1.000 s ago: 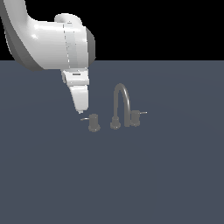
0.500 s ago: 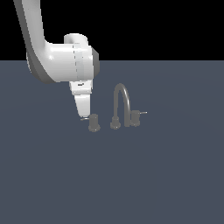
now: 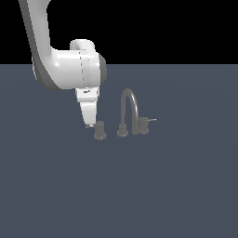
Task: Turn on the faucet by rotating a designated handle.
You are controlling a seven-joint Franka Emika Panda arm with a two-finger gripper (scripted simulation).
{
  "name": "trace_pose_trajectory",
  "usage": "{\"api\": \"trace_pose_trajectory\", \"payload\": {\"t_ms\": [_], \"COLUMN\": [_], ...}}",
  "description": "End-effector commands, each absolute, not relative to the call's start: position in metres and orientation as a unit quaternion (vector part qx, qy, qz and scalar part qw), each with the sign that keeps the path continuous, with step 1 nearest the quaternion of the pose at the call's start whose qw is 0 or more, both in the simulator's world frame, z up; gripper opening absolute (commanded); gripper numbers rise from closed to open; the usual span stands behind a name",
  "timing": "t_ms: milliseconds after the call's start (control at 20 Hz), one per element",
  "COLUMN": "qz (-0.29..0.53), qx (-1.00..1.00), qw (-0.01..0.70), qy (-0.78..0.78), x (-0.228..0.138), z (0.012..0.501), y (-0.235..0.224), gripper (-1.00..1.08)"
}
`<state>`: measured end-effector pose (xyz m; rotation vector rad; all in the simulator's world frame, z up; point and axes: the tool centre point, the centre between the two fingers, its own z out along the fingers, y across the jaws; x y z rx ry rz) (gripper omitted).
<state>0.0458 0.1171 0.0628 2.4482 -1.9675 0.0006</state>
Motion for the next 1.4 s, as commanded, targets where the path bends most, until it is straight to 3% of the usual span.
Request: {"api": "trace_pose_trajectory", "payload": {"t_ms": [0,1350], "qz": [0.0,-0.001], "qx": [0.779,0.786], "qw": [0.0,-0.004], "qy": [-0.627,-0.619], "x": [0.043,-0.02], "z": [0.063,0.062], "y": [0.118,0.122], "gripper": [-1.0,-1.0]}}
